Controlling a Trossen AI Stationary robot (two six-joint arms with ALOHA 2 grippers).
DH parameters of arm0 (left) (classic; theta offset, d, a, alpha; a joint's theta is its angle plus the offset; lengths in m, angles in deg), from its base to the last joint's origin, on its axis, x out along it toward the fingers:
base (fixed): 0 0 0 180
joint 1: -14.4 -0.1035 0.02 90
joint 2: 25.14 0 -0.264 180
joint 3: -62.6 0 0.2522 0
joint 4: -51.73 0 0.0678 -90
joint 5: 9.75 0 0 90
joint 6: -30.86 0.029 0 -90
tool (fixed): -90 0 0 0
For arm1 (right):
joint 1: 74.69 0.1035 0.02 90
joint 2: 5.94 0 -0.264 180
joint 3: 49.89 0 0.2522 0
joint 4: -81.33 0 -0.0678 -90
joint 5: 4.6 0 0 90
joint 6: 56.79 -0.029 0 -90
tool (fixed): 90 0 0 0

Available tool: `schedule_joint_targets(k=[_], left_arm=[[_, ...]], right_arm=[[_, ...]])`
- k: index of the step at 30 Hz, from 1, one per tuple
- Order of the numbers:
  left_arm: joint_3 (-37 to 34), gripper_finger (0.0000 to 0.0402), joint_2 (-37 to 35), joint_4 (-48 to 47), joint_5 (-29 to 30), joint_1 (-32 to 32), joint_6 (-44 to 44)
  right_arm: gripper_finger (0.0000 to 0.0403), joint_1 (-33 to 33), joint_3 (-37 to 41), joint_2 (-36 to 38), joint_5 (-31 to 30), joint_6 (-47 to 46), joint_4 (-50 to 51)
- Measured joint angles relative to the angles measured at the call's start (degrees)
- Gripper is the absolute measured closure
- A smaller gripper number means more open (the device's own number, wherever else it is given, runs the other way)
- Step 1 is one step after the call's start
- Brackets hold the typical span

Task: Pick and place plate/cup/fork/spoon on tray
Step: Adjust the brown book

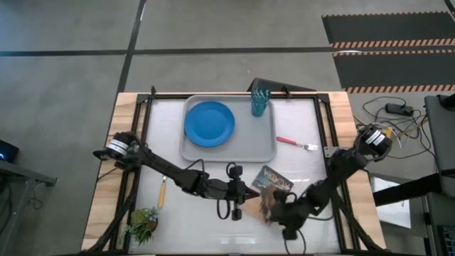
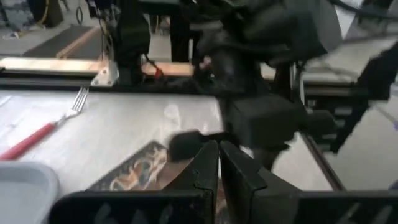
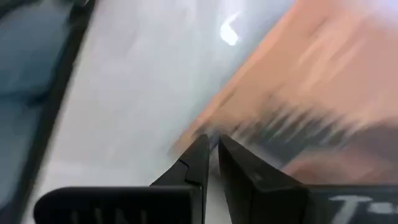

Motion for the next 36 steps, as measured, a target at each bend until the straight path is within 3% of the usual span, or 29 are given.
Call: schedule_joint_targets(k=[5,10,18,21,32,36], left_arm=[[-0.3,0.0402,-1.0,-8.3,0.7,0.3,-2.2],[-2.5,0.0402,0.8,-9.5,1.0,0.3,-7.6],[-3.8,0.0402,5.6,-8.2,-1.2,0.3,-9.6],[-3.9,0.0402,6.3,-8.2,-3.7,0.4,-9.6],[-7.1,0.0402,6.6,-9.1,-3.8,0.6,-11.0],[-9.4,0.0402,6.7,-5.0,-3.9,0.6,-12.3]], right_arm=[[0.0376,-4.2,0.0,3.5,-1.3,6.4,1.6],[0.0376,-6.9,-0.1,11.4,4.3,2.0,13.3],[0.0376,-12.4,0.1,24.0,6.5,-7.9,30.4],[0.0376,-15.7,1.4,26.9,8.8,-8.9,31.9],[0.0376,-31.6,10.5,31.1,19.1,-7.6,31.5],[0.0363,-36.2,13.0,31.4,23.1,-7.0,31.1]])
